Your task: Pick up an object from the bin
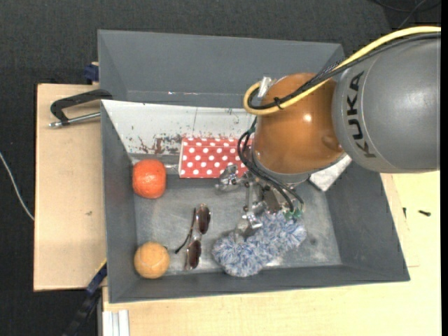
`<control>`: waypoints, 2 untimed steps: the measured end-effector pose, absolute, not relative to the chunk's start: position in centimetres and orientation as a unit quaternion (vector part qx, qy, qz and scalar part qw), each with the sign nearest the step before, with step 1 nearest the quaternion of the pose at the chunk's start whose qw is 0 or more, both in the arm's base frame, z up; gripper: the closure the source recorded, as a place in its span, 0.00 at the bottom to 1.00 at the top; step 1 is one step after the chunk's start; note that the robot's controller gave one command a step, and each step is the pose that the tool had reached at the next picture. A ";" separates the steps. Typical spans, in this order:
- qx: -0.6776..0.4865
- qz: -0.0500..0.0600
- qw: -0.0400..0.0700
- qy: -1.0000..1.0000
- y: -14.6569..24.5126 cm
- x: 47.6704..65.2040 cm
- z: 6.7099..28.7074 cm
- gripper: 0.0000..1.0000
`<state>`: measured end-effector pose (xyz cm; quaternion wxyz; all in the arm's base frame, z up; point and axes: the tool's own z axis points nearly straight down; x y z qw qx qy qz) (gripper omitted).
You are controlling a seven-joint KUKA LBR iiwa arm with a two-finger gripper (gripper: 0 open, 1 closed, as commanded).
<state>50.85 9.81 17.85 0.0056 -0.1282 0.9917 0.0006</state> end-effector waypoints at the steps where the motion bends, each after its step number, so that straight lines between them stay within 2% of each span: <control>1: -0.186 0.001 0.002 0.983 10.6 52.1 7.4 1.00; 2: -0.186 0.001 0.002 0.983 10.6 52.1 7.4 1.00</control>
Offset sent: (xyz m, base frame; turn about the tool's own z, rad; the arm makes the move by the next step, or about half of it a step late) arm 0.0000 0.0000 0.0000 0.0000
